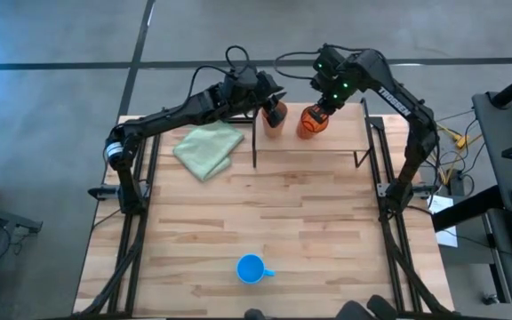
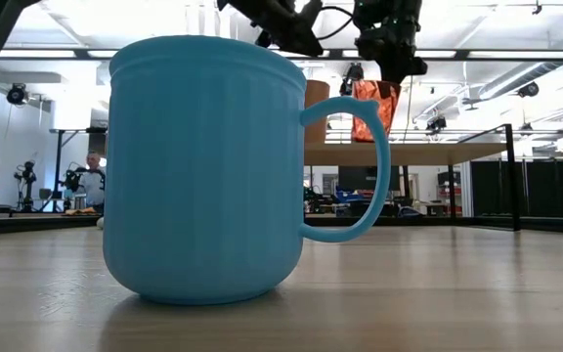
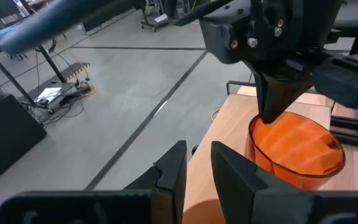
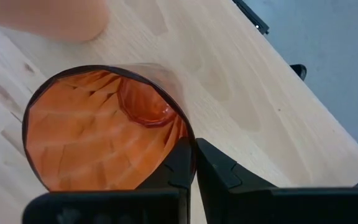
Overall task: Stack small to large cups/mugs on shelf
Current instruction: Put the brown cup on the shelf
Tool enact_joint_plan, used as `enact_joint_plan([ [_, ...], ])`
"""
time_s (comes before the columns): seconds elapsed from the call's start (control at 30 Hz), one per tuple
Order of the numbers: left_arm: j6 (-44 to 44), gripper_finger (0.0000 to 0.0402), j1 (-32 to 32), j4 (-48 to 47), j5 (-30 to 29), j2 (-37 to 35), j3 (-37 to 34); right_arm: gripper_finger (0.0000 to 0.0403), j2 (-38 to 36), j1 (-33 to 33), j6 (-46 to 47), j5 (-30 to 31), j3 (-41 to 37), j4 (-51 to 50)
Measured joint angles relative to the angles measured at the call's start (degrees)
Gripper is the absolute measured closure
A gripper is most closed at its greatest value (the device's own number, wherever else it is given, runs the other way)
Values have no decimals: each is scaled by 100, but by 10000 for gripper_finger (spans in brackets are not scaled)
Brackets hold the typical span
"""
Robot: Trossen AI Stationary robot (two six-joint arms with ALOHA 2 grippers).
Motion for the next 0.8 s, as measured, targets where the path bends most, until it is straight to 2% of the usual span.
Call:
enact_joint_plan([
  [0.1,0,341,0,3,0,0,7,388,-11,0,-67,13,106,-1],
  [0.47,4,341,24,-27,0,-11,28,327,228,0,-168,48,523,-95],
  [0.8,22,341,24,-119,0,-11,24,325,377,0,-153,48,522,-61],
])
